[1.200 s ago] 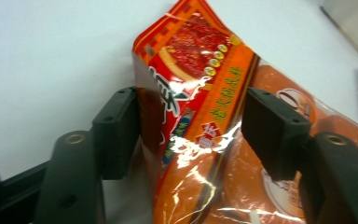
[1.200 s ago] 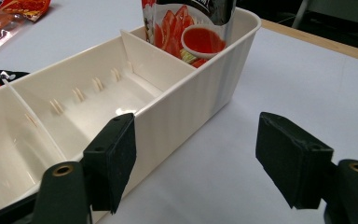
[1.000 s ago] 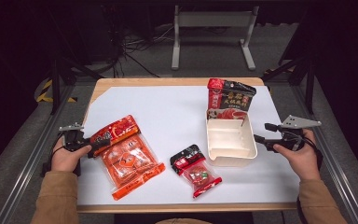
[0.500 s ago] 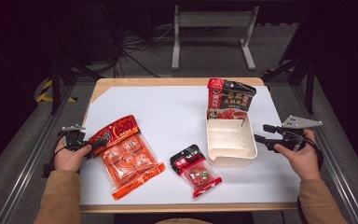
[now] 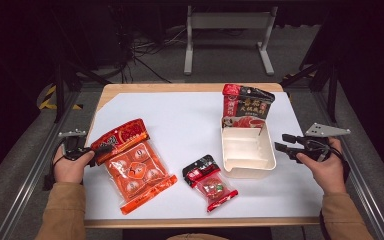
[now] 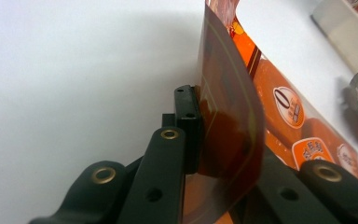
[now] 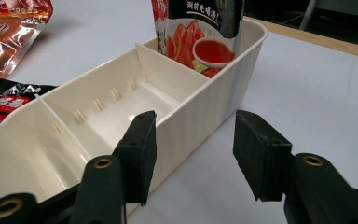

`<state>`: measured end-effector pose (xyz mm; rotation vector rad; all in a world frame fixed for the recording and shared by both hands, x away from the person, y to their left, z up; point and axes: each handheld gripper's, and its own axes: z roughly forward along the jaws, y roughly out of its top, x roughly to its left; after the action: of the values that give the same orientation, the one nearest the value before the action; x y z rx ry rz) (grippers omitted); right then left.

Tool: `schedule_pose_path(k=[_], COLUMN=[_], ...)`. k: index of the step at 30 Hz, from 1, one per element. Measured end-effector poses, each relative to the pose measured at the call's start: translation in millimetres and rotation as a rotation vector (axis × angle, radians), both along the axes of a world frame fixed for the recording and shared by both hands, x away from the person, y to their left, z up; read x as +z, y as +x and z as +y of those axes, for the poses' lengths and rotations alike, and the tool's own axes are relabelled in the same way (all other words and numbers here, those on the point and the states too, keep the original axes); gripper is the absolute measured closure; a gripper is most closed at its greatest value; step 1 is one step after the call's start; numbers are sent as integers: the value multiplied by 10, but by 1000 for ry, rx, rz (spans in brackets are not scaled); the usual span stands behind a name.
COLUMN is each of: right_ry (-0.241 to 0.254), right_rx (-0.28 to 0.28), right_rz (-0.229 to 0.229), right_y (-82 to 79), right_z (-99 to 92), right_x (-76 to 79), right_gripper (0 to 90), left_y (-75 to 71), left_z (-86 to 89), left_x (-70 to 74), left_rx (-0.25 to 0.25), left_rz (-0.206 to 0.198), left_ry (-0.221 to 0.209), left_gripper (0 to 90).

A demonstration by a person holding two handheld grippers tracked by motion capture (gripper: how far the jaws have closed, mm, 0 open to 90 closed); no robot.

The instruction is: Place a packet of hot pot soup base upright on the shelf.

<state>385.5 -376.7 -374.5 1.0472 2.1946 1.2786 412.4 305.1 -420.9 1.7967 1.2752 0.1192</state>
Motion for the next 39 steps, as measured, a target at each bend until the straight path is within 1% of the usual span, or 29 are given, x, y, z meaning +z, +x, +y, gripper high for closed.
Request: schedule_pose_path(k=[6, 7, 8, 10, 13, 14, 15, 16, 19, 21, 22, 24, 27, 29, 30, 31, 33, 35, 36, 38, 39], right_ry=[3, 8, 13, 19, 14, 15, 16, 16, 19, 17, 20, 19, 24, 25, 27, 26, 29, 32, 32, 33, 30], right_rx=[5, 5, 8, 13, 12, 13, 13, 13, 13, 14, 12, 14, 13, 13, 12, 12, 12, 16, 16, 18, 21], right_rz=[-1, 1, 9, 18, 14, 12, 12, 12, 4, -1, -1, -7, -10, -19, -18, -21, -26, -31, -31, -35, -41], right_y=[-23, -26, -28, -30, -34, -37, -43, -43, -58, -63, -65, -67, -82, -88, -92, -96, -102, -114, -114, -125, -130], right_z=[11, 17, 22, 36, 55, 60, 66, 66, 80, 90, 96, 101, 109, 108, 110, 113, 119, 128, 128, 136, 140], right_x=[37, 40, 39, 37, 47, 54, 64, 64, 88, 99, 105, 113, 140, 156, 162, 169, 178, 197, 197, 212, 219], right_gripper=[538, 549, 570, 574, 581, 585, 590, 590, 600, 602, 602, 604, 611, 615, 615, 614, 616, 616, 616, 615, 615], left_y=[-53, -65, -68, -90, -124, -141, -141, -157, -211, -253, -276, -293, -328, -338, -346, -356, -370, -405, -405, -453, -475], left_z=[-26, -31, -30, -56, -99, -117, -117, -133, -177, -205, -220, -235, -273, -295, -313, -334, -365, -420, -420, -487, -511], left_x=[132, 159, 174, 223, 305, 345, 345, 378, 488, 557, 596, 619, 686, 709, 726, 741, 781, 857, 857, 937, 967], left_rx=[-5, -8, -12, -10, -15, -18, -18, -23, -35, -38, -44, -46, -55, -53, -56, -55, -65, -84, -84, -102, -111], left_rz=[-42, -43, -52, -61, -87, -102, -102, -110, -148, -169, -188, -195, -224, -236, -250, -258, -272, -302, -302, -336, -345], left_ry=[-4, -6, 0, -2, -7, -9, -9, -13, -17, -32, -36, -43, -36, -35, -32, -36, -37, -46, -46, -35, -27], left_gripper=[898, 898, 898, 898, 898, 898, 898, 898, 899, 898, 898, 899, 899, 899, 900, 900, 900, 900, 900, 900, 900])
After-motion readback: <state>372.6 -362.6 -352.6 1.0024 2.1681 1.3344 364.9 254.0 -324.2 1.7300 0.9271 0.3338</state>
